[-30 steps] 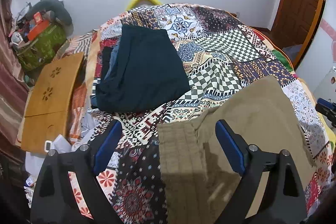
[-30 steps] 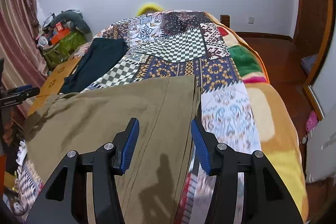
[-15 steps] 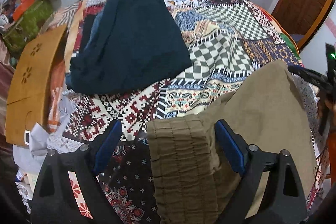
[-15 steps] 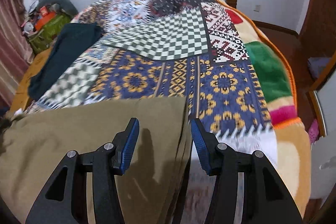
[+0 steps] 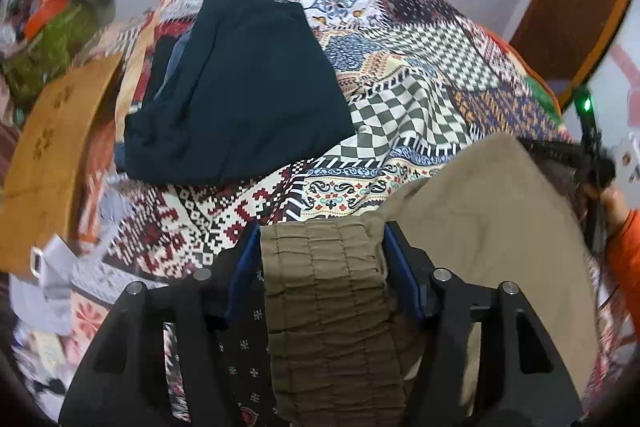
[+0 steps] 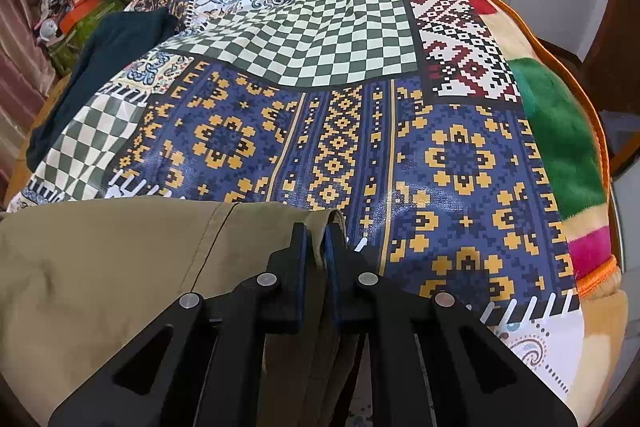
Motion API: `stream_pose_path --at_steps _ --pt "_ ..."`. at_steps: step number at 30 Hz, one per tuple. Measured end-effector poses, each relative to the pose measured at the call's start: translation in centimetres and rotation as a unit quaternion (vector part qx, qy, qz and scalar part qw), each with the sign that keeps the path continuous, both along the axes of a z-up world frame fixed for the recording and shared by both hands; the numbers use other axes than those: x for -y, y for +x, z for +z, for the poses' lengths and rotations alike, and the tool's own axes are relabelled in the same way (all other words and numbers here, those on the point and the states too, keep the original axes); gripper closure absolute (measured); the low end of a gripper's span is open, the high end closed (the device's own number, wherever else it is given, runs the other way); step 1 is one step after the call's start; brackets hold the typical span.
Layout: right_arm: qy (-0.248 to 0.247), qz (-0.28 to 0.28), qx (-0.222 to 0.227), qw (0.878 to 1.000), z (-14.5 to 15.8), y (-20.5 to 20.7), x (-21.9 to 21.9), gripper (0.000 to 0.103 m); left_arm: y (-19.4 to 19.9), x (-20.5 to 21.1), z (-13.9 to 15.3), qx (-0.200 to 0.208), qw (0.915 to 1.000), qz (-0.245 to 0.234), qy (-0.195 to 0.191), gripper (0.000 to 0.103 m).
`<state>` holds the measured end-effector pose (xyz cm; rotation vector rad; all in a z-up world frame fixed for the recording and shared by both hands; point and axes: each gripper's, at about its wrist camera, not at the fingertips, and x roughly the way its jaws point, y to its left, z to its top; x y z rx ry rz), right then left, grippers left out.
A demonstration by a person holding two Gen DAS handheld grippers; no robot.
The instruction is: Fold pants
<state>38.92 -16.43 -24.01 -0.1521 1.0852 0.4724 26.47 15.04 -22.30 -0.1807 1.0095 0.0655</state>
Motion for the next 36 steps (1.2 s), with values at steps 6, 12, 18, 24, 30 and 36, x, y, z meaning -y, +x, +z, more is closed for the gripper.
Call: stream_pose_path --at_steps 6,12,18,24,30,36 --pt "-0.036 -0.004 0.002 0.999 -0.5 0.3 -0.9 0.097 -0.4 -0.9 -0.5 -0.002 0.9991 0.032 -0.029 0.043" --pt "-0.046 -0.015 0.002 0.999 0.6 0.2 -1.3 0.093 -0.5 0.2 0.7 -0.005 0.9999 0.013 0.010 0.043" --pt "0.004 0.000 0.042 0.999 5.7 -2.9 -1.4 0.076 -1.5 1.0 3.4 0.023 0.9986 0.011 0.046 0.043" --pt "0.067 0.049 0.081 0.993 11.0 -7.2 -3.5 0.063 -2.2 3.1 6.6 0.054 0.9956 -0.021 0.074 0.038" --pt "0.112 0.101 0.103 0.983 13.7 -11.2 -6.7 0.050 -2.7 5.0 8.4 0.071 0.9940 -0.051 0.066 0.029" --pt "0.121 0.132 0.083 0.980 12.2 -13.6 -9.3 0.046 -1.8 5.9 6.6 0.034 0.9960 -0.067 0.049 0.026"
